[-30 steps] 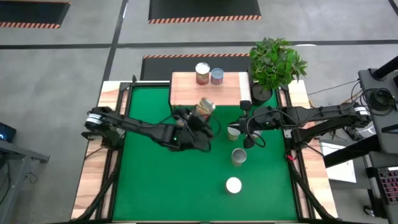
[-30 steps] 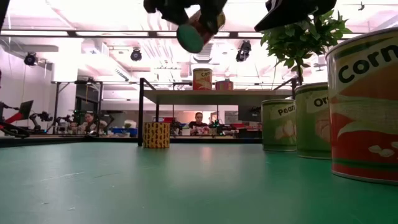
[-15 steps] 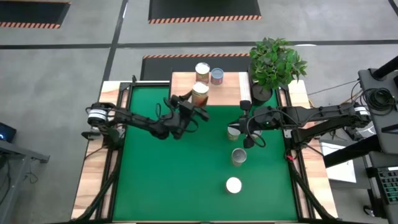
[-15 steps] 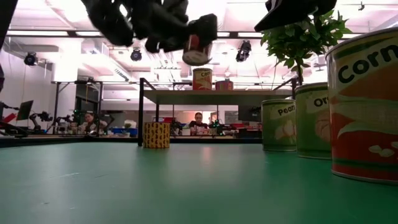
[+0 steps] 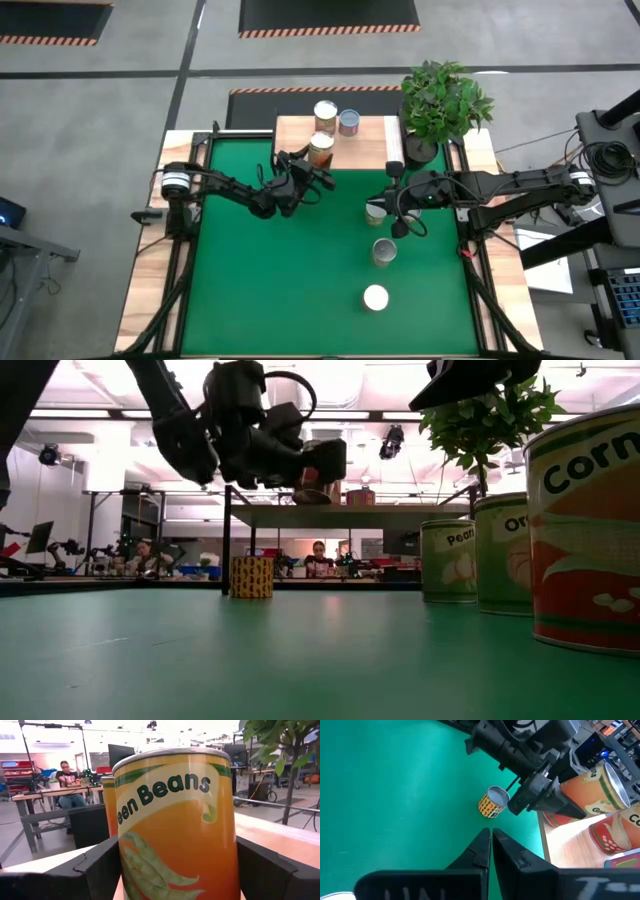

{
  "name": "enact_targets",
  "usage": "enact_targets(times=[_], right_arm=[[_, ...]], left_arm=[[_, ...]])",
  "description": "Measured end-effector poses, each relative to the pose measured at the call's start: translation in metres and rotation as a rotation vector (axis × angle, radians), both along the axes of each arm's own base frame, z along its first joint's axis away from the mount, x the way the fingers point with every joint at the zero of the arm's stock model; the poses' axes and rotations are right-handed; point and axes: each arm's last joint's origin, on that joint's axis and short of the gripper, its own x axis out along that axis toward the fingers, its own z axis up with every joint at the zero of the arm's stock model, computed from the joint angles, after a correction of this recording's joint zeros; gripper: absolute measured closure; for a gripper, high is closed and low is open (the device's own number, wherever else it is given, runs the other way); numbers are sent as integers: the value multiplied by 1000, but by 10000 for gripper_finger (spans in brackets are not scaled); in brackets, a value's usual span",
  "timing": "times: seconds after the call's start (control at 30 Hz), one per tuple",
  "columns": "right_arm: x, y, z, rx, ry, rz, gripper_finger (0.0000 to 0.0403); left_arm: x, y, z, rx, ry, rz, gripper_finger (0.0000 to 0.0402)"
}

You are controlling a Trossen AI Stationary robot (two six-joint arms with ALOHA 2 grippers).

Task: Pick and place cans onto a shelf
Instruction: Put the canned green beans on the shelf

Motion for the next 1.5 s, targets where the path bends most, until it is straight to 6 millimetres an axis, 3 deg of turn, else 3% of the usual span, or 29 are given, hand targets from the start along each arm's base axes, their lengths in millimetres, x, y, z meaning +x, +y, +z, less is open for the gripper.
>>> enact_targets(times=[0.4,0.87,1.1,1.5], right_arm=[[0,0,-1,3,4,-2,394],[0,0,-2,3,6,-2,394],[0,0,-2,3,6,-2,394],[0,0,-5,5,15,-3,394]], left_arm=[[1,9,-9,0,-34,10,91],[2,9,-12,-7,-20,-1,53],[2,9,-12,-9,-23,-1,12],[-4,-8,12,23,-7,67,6]])
